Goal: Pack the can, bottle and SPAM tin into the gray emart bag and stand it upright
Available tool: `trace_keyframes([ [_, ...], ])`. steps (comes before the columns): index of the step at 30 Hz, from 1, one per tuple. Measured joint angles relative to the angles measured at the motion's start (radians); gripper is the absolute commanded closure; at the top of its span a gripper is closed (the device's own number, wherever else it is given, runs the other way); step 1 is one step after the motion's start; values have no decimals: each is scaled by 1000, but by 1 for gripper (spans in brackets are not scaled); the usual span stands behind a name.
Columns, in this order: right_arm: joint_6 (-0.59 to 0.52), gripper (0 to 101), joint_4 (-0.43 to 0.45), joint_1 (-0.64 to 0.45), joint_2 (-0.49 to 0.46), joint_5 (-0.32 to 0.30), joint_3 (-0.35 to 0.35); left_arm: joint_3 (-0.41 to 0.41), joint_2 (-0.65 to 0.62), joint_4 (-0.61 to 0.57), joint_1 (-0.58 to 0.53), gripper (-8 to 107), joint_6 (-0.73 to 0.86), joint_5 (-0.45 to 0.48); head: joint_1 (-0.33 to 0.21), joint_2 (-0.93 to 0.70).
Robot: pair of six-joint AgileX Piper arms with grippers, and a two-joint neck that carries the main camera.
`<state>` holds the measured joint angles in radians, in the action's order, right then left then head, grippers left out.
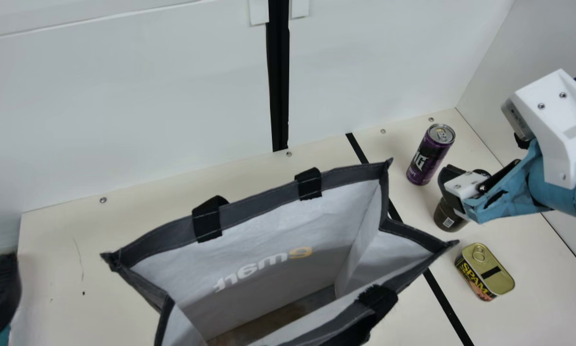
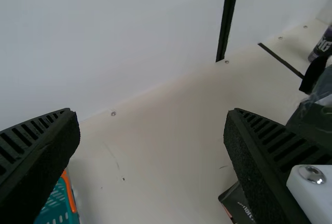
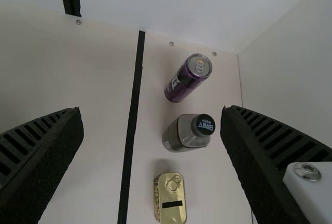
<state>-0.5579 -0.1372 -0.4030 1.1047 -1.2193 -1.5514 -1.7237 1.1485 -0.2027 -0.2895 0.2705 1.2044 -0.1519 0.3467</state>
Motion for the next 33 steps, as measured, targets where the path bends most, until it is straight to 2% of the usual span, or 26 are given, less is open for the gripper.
trace_keyframes([
  [17,0,6,0,0,0,0,0,-169,130,79,-243,9,3,15,0,2],
  [33,0,6,0,0,0,0,0,-244,250,47,-402,9,35,15,0,2],
])
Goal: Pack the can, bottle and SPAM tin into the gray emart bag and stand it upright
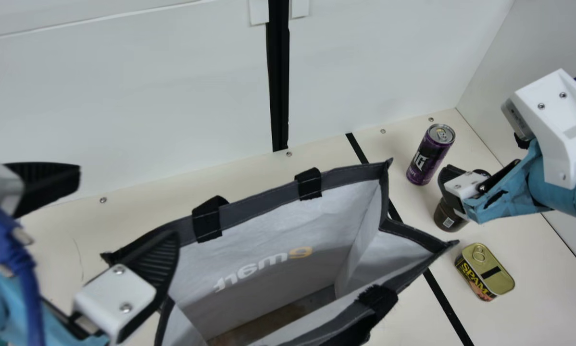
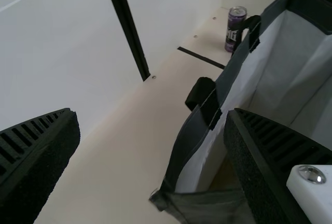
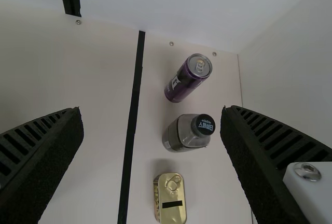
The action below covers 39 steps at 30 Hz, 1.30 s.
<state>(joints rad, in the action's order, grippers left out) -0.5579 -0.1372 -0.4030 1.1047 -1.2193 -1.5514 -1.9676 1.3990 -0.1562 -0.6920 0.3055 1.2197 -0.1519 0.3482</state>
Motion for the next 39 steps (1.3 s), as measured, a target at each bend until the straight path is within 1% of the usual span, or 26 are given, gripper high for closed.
trace_keyframes([
  [13,0,6,0,0,0,0,0,-36,96,-41,-65,9,39,0,0,0],
  [25,0,6,0,0,0,0,0,-68,184,-83,-70,9,88,0,0,0],
  [39,0,6,0,0,0,0,0,-86,273,-99,-85,9,124,0,0,0],
])
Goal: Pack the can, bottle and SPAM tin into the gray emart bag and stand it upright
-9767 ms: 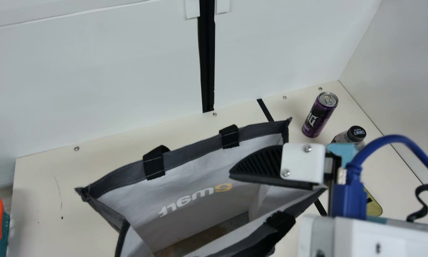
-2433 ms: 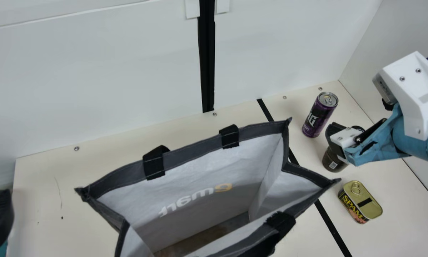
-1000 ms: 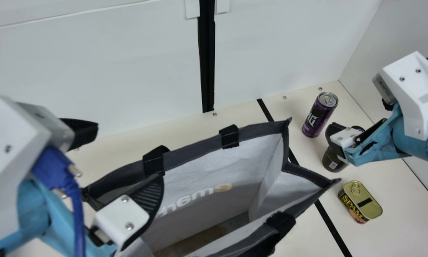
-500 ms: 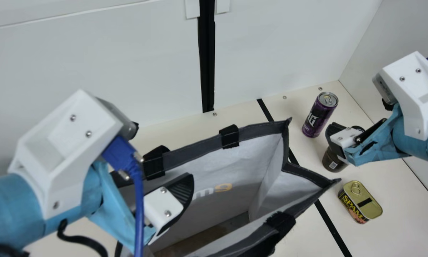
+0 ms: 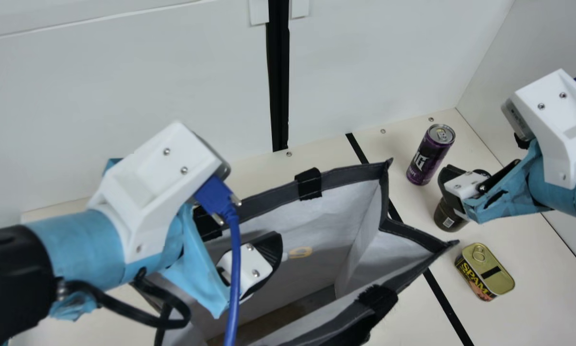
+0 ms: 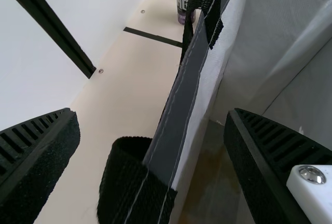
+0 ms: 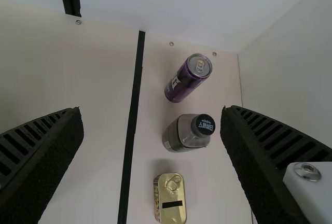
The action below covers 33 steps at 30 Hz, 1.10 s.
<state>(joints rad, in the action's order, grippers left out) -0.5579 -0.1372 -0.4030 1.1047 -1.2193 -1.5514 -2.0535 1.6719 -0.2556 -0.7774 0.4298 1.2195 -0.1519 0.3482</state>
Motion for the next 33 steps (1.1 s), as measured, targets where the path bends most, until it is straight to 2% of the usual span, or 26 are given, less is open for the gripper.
trace_keyframes([
  [1,0,6,0,0,0,0,0,0,6,0,-3,9,3,0,0,0],
  [16,0,6,0,0,0,0,0,10,30,12,-7,107,-3,0,0,0],
  [33,0,6,0,0,0,0,0,78,-61,107,42,107,-114,2,0,-2],
])
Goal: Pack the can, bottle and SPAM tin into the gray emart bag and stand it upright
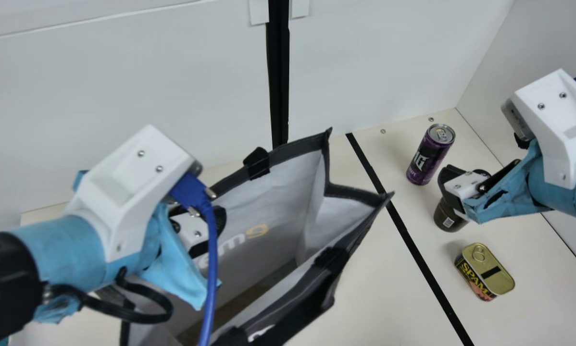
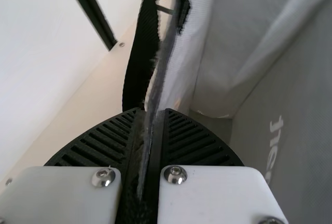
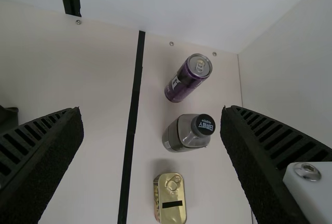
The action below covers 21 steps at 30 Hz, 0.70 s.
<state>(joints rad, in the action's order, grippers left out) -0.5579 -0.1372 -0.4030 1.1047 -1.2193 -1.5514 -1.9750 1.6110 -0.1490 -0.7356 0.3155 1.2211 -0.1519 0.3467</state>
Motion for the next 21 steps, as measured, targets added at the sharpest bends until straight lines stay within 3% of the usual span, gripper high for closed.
trace_keyframes([
  [21,0,6,0,0,0,0,0,50,-147,231,105,107,-184,0,0,0],
])
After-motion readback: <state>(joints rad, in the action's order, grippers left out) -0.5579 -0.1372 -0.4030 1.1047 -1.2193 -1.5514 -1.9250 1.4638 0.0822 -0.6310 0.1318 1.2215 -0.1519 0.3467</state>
